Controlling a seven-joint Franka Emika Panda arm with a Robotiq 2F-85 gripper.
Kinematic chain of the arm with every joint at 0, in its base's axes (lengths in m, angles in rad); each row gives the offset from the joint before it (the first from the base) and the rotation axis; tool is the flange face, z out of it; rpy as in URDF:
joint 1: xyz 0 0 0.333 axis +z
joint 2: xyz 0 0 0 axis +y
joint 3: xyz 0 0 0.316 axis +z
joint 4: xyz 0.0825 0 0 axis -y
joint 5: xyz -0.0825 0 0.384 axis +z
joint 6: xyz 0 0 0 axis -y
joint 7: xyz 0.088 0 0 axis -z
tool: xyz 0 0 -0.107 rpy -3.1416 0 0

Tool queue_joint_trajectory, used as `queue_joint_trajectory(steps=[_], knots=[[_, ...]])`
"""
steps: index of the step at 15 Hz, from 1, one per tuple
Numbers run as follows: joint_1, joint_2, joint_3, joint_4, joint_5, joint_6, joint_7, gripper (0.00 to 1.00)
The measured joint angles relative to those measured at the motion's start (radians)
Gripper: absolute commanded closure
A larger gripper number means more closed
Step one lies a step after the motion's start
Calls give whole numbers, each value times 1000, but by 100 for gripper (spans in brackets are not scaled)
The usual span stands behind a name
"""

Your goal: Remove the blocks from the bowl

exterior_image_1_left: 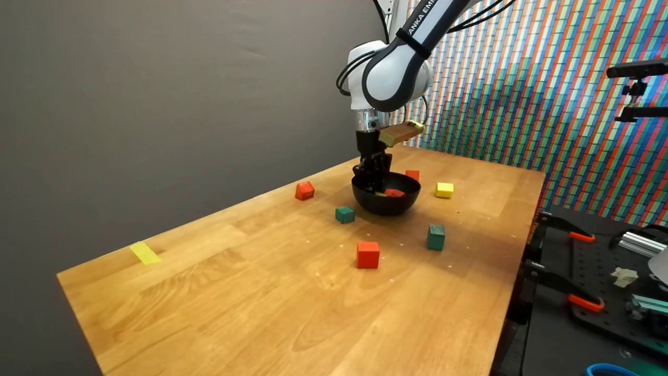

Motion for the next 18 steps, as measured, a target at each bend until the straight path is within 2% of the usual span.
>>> queue_joint_trajectory(steps=[4,8,11,14,18], knots=[[0,-16,-1,2,14,6,2,78],[34,-82,-65,8,-60,82,85,78],[25,-78,-103,55,-59,90,140,78],[0,-69,-105,97,-41,91,144,78],[2,-22,-150,180,-54,81,233,78]])
